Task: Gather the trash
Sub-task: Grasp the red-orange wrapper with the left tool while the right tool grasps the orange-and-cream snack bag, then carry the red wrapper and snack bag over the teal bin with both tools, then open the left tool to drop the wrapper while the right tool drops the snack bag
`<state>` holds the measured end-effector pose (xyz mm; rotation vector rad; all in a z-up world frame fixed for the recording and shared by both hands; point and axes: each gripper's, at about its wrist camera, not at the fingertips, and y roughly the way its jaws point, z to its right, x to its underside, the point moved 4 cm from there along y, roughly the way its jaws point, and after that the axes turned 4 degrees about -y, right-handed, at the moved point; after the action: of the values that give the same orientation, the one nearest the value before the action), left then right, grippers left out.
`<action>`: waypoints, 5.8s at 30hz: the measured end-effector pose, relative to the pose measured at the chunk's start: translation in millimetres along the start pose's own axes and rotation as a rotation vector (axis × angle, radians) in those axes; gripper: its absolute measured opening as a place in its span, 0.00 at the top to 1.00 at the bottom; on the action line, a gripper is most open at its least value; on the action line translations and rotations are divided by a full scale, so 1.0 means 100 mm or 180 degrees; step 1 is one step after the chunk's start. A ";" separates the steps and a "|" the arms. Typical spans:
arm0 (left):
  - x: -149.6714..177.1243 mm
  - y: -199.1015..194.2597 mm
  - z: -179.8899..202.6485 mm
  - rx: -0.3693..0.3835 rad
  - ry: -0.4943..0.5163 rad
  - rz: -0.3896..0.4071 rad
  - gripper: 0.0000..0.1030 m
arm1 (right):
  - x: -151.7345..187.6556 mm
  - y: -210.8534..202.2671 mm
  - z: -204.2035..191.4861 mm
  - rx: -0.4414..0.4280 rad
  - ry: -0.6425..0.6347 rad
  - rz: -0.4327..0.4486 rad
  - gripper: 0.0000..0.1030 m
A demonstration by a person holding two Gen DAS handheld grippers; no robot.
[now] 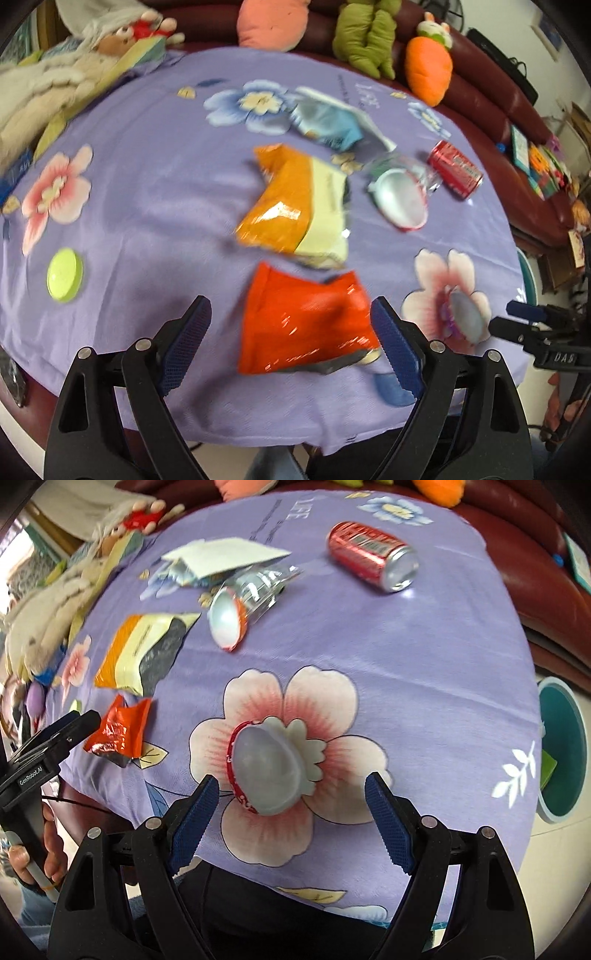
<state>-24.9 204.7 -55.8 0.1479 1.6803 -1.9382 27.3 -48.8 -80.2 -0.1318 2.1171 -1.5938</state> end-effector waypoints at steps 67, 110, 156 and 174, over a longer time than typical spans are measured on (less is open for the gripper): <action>-0.63 0.38 -0.98 0.0312 -0.0627 0.0114 0.66 | -1.46 1.09 -1.35 -0.0675 -0.0061 -0.0274 0.13; -0.42 0.10 2.21 0.1145 0.0895 0.0055 0.66 | -0.21 -1.03 1.57 -0.0391 0.1045 0.1169 0.70; 0.58 1.45 5.20 0.0960 0.2209 -0.0622 0.19 | 1.09 -0.99 4.44 0.0122 0.2555 0.1399 0.59; 0.51 1.29 4.71 0.0975 0.1974 -0.0702 0.14 | 1.14 -1.05 4.16 0.0372 0.2572 0.1126 0.24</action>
<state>122.7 -262.0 -93.5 0.7784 1.8044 -2.4839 84.1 -488.5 -103.6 1.0265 2.3874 -1.7001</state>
